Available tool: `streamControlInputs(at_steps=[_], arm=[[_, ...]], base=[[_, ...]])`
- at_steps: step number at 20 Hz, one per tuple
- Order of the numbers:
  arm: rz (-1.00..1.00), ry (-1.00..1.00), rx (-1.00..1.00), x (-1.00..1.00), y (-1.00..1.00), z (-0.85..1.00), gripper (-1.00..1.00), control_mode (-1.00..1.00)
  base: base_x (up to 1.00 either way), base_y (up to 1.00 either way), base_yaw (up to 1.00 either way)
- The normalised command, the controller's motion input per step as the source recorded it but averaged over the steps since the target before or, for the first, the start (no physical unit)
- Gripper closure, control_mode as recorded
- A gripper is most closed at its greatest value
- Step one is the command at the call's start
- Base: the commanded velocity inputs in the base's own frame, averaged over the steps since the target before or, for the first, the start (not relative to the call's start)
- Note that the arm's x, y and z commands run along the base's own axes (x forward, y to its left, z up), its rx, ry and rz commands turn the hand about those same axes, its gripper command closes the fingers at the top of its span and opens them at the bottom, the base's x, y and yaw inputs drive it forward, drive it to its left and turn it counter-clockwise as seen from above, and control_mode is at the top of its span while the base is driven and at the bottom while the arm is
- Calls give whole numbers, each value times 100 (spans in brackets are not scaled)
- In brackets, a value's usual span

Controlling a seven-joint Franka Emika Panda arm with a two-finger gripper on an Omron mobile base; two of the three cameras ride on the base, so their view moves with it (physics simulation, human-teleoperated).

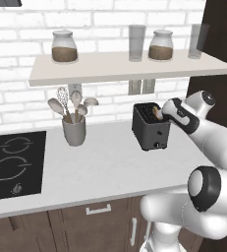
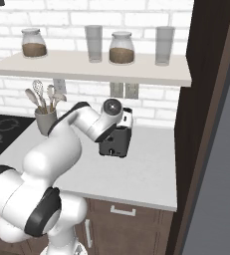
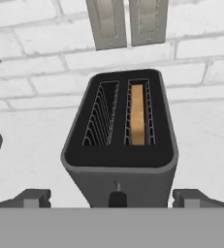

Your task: Start the toaster. Once the lever pops up, take the bread to the plate on the dining counter.

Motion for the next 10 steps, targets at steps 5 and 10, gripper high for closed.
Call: streamControlInputs(at_steps=[5, 10], arm=[[-6, 3, 0, 50, 22, -9, -100, -100], [-3, 1, 0, 46, 2, -8, -100, -100]], base=[[0, 0, 0], [0, 0, 0]])
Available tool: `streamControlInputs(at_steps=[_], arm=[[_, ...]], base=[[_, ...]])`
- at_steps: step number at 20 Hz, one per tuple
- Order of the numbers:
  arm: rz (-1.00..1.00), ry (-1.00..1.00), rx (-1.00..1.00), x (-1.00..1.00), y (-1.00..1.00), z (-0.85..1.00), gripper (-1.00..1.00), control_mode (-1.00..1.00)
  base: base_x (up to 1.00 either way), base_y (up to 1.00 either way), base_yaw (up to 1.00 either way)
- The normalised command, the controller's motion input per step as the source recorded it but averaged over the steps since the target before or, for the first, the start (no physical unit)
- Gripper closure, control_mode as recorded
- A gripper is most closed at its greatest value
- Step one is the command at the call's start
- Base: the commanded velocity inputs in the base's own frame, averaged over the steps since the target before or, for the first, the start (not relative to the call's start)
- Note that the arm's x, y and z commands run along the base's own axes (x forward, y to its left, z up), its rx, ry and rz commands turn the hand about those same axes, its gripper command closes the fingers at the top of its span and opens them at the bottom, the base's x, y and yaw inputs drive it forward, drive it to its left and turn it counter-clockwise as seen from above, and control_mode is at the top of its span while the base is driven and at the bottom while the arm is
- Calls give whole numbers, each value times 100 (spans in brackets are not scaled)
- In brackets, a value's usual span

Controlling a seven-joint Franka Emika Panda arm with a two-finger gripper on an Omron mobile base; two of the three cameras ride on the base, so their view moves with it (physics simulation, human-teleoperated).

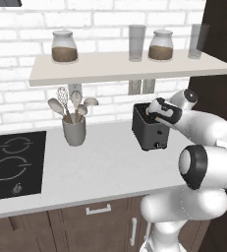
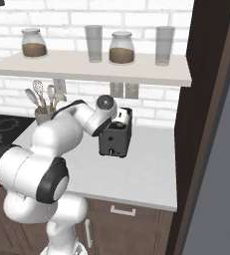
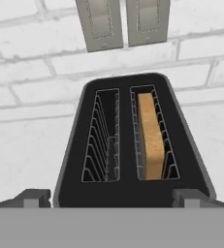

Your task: Start the toaster. Once the lever pops up, take the bread to the plate on the dining counter.

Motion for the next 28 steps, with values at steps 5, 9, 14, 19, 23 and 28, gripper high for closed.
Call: streamControlInputs(at_steps=[5, 9, 14, 19, 23, 28], arm=[[0, 2, -2, 35, -2, -18, -100, -100], [0, 5, -4, 31, -19, -19, -100, -100], [0, 1, -2, 17, -35, -15, -100, -100], [0, 0, -1, 18, -26, -12, -100, -100], [0, 0, 0, 22, -2, -19, -100, -100], [0, 0, 0, 5, 0, -17, -100, -100]], base=[[0, 0, 0], [0, 0, 0], [0, 0, 0], [0, 0, 0], [0, 0, 0], [0, 0, 0]])
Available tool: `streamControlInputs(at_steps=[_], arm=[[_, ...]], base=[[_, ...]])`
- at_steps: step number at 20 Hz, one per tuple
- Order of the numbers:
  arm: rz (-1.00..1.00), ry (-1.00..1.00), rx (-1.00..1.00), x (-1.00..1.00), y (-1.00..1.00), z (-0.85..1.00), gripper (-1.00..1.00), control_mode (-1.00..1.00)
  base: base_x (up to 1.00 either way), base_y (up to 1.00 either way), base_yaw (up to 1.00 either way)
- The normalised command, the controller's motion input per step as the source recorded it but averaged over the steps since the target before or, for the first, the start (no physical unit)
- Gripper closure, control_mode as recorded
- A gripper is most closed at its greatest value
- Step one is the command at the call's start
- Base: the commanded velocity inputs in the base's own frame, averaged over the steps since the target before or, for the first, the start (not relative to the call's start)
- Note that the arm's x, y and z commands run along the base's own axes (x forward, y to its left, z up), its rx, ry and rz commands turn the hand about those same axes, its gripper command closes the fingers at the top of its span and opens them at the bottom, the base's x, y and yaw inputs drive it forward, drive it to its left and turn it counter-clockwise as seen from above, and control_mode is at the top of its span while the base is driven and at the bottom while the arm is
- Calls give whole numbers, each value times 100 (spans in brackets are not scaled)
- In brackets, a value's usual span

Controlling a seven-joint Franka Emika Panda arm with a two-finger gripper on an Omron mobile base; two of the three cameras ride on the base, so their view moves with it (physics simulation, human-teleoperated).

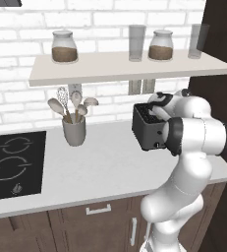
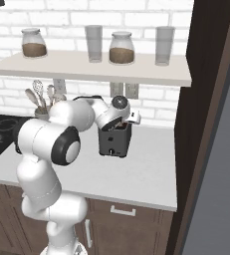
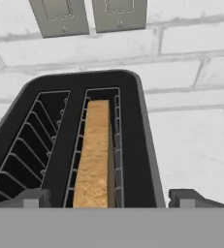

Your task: Start the toaster. Once the lever pops up, take the bread to the plate on the dining counter.

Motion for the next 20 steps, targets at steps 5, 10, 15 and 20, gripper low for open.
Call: streamControlInputs(at_steps=[5, 10, 15, 20], arm=[[0, 0, 0, 7, 1, -12, -100, -100], [0, 0, -1, 0, 18, -15, -100, -100], [0, -3, -3, 0, 29, -14, 100, -100], [0, -7, -1, 0, 5, 0, 100, -100]], base=[[0, 0, 0], [0, 0, 0], [0, 0, 0], [0, 0, 0]])
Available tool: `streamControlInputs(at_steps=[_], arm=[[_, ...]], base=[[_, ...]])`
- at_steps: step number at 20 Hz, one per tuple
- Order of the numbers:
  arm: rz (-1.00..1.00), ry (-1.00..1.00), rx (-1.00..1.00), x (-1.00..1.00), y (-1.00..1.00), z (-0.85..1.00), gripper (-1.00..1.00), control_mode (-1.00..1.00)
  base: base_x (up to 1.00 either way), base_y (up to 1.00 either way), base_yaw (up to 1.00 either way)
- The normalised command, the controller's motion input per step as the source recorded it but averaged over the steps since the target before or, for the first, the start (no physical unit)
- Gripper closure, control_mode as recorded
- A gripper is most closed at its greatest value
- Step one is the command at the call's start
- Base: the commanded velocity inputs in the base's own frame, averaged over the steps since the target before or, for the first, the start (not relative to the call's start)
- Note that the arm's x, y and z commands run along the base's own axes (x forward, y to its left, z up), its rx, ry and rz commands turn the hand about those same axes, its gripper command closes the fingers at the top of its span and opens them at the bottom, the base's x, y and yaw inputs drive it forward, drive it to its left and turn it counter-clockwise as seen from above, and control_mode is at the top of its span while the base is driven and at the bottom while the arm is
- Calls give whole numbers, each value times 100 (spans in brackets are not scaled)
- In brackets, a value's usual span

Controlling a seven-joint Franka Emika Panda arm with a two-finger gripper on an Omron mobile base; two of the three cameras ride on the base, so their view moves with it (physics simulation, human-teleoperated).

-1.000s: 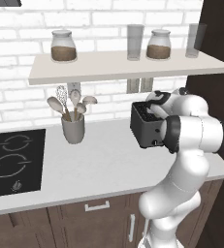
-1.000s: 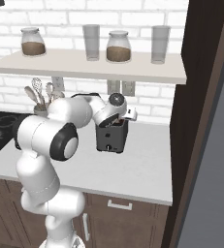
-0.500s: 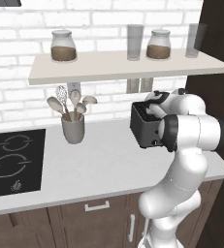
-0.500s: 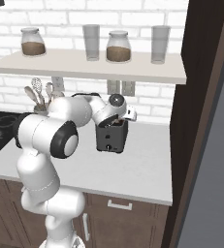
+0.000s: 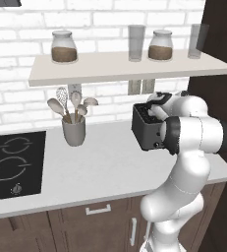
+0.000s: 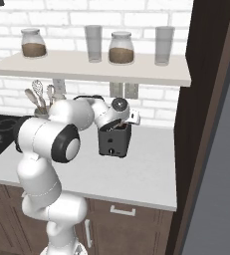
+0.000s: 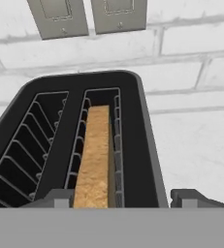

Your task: Start the toaster. Once the lever pops up, take the bread to the plate on the dining counter.

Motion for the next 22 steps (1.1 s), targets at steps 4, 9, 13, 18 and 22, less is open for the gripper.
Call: streamControlInputs(at_steps=[4, 9, 13, 18, 22], arm=[[0, -13, -1, 0, 1, 0, 100, -100], [0, -9, 0, 2, 0, 0, 100, -100], [0, 0, -2, 6, 3, 6, 100, -100], [0, 0, -1, 2, 0, 32, 100, -100], [0, 2, -4, 0, 0, 55, 100, -100]], base=[[0, 0, 0], [0, 0, 0], [0, 0, 0], [0, 0, 0], [0, 0, 0]])
